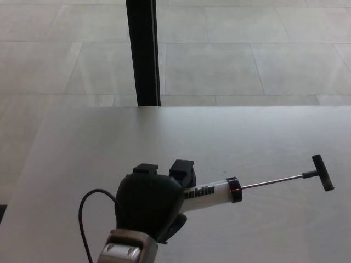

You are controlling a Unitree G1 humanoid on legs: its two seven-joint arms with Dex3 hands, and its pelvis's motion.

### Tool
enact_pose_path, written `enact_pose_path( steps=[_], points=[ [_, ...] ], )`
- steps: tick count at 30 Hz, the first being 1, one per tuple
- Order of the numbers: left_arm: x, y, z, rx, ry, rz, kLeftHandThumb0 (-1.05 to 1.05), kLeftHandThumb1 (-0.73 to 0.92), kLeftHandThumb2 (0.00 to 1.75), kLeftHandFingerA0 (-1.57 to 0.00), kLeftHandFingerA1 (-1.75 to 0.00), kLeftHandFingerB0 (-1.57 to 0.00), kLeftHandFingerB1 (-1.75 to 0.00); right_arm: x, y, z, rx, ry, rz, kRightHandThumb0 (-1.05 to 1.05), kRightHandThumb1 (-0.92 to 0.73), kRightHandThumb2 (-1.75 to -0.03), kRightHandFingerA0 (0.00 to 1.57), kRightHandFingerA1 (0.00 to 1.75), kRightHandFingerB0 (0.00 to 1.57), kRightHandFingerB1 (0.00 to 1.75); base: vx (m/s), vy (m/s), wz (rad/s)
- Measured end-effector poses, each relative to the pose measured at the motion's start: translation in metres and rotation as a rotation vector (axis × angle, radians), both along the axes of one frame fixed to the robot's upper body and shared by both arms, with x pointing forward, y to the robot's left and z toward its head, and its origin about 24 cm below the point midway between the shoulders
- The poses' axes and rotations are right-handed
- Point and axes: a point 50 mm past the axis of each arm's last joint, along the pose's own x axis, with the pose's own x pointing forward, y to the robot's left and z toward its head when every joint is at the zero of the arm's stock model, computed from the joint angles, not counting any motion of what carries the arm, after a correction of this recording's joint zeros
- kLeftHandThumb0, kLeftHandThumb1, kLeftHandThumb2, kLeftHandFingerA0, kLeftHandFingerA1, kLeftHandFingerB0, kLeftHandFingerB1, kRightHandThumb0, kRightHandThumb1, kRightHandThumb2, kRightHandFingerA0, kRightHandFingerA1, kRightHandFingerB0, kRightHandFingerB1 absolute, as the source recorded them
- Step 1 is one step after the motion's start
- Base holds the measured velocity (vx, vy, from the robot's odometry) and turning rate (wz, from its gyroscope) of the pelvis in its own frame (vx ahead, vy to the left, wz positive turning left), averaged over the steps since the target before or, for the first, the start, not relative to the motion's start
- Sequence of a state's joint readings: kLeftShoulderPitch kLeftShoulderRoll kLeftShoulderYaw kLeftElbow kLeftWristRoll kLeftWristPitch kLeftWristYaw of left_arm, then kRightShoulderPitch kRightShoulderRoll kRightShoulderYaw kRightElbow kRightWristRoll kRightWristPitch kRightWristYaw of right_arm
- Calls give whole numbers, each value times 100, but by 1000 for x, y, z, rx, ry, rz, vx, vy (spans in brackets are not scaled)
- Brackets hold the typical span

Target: The robot uses its left hand to lift the air pump kept on the middle of the desk and use the right hand to compress the handle

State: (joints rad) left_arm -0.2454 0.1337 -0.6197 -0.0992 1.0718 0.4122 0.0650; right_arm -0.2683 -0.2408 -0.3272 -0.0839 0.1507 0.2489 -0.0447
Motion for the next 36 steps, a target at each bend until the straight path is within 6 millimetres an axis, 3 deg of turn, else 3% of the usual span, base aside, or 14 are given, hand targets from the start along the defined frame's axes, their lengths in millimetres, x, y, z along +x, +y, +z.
enact_pose_path(
  steps=[4, 5, 6, 10, 13, 14, 17, 21, 22, 25, 30, 32, 35, 36],
  points=[
    [1, 1, 5, -15, -1, -3, -13, 60, 110, -86, -175, -73, -128, 1, 4, -4, -4, 25, 26, -70, -92, -68, 37, 56, 41, 39, 0, 0, 0],
    [1, 2, 6, -16, -3, 1, -13, 62, 109, -86, -175, -70, -141, 1, 6, -5, -7, 32, 38, -72, -77, -115, 34, 62, 28, 51, 0, 0, 0],
    [1, 3, 6, -20, -1, 3, -12, 62, 108, -86, -175, -72, -128, 2, 7, -6, -10, 36, 46, -75, -92, -73, 22, 47, 30, 38, 0, 0, 0],
    [-1, 5, 5, -27, 10, 7, -12, 58, 111, -86, -175, -73, -136, 3, 19, -6, -31, 49, 101, -79, -92, -75, 12, 42, 22, 35, 0, 0, 0],
    [-2, 8, 3, -24, 20, 14, -11, 61, 111, -86, -175, -71, -136, 3, 27, -5, -41, 51, 141, -89, -92, -81, 0, 27, 13, 27, 0, 0, 0],
    [-2, 8, 3, -23, 21, 15, -8, 58, 107, -87, -175, -70, -137, 3, 29, -4, -42, 52, 148, -101, -92, -126, 0, 8, 11, 11, 0, 0, 0],
    [-2, 9, 3, -27, 16, 14, -6, 58, 107, -88, -175, -69, -146, 3, 39, -3, -24, 55, 192, -91, -92, -94, 0, 0, 0, 9, 0, 0, 0],
    [3, 7, 8, -33, -3, 12, -9, 55, 110, -90, -175, -71, -142, 4, 50, -6, 18, 85, 241, -99, -91, -130, 0, 19, 0, 2, 0, 0, 0],
    [4, 6, 9, -35, -8, 11, -15, 53, 118, -122, -149, -90, -124, 4, 52, -7, 24, 93, 253, -91, -92, -89, 0, 0, 0, 2, 0, 0, 0],
    [7, 3, 13, -53, -25, 6, -16, 52, 119, -123, -149, -93, -127, 5, 57, -11, 47, 117, 276, -97, -92, -130, 0, 18, 0, 4, 0, 0, 0],
    [11, 1, 18, -62, -54, -2, -16, 52, 116, -120, -147, -90, -124, 8, 62, -15, 79, 144, 291, -96, -92, -129, 0, 18, 0, 6, 0, 0, 0],
    [12, 1, 21, -62, -64, 0, -3, 52, 115, -87, -175, -64, -166, 9, 62, -17, 85, 157, 289, -95, -92, -130, 0, 18, 0, 7, 0, 0, 0],
    [14, 2, 27, -67, -80, 1, -3, 50, 109, -120, -146, -94, -127, 10, 61, -21, 91, 176, 288, -96, -92, -129, 0, 15, 0, 8, 0, 0, 0],
    [15, 2, 30, -68, -89, 1, 0, 51, 110, -88, -175, -66, -161, 10, 61, -22, 93, 181, 286, -95, -92, -129, 0, 15, 0, 9, 0, 0, 0]
  ],
)
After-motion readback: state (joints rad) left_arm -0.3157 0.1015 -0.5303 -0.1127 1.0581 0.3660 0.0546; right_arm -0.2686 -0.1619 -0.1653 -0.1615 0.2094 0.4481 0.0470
